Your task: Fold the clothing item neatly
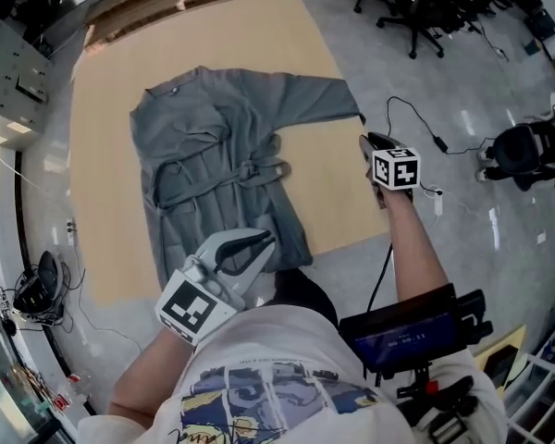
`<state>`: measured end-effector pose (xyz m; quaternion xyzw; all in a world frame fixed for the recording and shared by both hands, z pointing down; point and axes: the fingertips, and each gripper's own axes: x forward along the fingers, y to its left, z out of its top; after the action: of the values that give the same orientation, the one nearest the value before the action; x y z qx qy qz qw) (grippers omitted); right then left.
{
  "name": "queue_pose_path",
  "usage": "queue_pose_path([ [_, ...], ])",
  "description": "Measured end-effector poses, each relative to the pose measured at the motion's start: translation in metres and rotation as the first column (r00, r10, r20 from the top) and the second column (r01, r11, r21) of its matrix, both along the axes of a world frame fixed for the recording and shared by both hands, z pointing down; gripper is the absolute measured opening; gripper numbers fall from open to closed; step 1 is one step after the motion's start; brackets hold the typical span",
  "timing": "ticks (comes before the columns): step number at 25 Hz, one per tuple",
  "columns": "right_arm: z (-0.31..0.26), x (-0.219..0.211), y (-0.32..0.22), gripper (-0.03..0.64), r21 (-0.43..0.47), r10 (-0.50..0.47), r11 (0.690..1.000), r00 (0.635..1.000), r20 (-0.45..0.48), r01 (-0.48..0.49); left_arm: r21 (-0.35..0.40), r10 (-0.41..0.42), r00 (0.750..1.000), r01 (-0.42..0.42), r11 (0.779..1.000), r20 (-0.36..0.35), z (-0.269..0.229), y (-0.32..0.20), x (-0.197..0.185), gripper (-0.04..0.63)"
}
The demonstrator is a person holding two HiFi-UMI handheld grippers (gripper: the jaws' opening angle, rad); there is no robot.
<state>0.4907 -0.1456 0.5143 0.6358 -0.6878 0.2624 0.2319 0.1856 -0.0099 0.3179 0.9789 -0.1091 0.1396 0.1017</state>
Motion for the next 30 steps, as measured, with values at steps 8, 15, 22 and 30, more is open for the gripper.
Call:
queue_pose_path([
  [8, 0.044, 0.055, -0.042, 0.1, -0.014, 0.026, 1.0, 0.99, 0.139, -0.024, -0.045, -0.029, 0.997, 0.032, 0.998, 0.069, 0.015, -0.03, 0.053, 0.037],
  [15, 0.069, 0.07, -0.077, 0.113, -0.025, 0.066, 0.998, 0.958, 0.28, -0.061, -0.071, -0.06, 0.993, 0.067, 0.995, 0.1, 0.026, -0.056, 0.078, 0.037],
  [22, 0.092, 0.07, -0.099, 0.146, -0.044, 0.097, 0.995, 0.916, 0.388, -0.086, -0.085, -0.072, 0.99, 0.083, 0.993, 0.123, 0.038, -0.067, 0.09, 0.037],
  [30, 0.114, 0.071, -0.102, 0.147, -0.085, 0.156, 0.988, 0.841, 0.518, -0.13, -0.096, -0.078, 0.989, 0.091, 0.991, 0.128, 0.045, -0.067, 0.094, 0.037],
])
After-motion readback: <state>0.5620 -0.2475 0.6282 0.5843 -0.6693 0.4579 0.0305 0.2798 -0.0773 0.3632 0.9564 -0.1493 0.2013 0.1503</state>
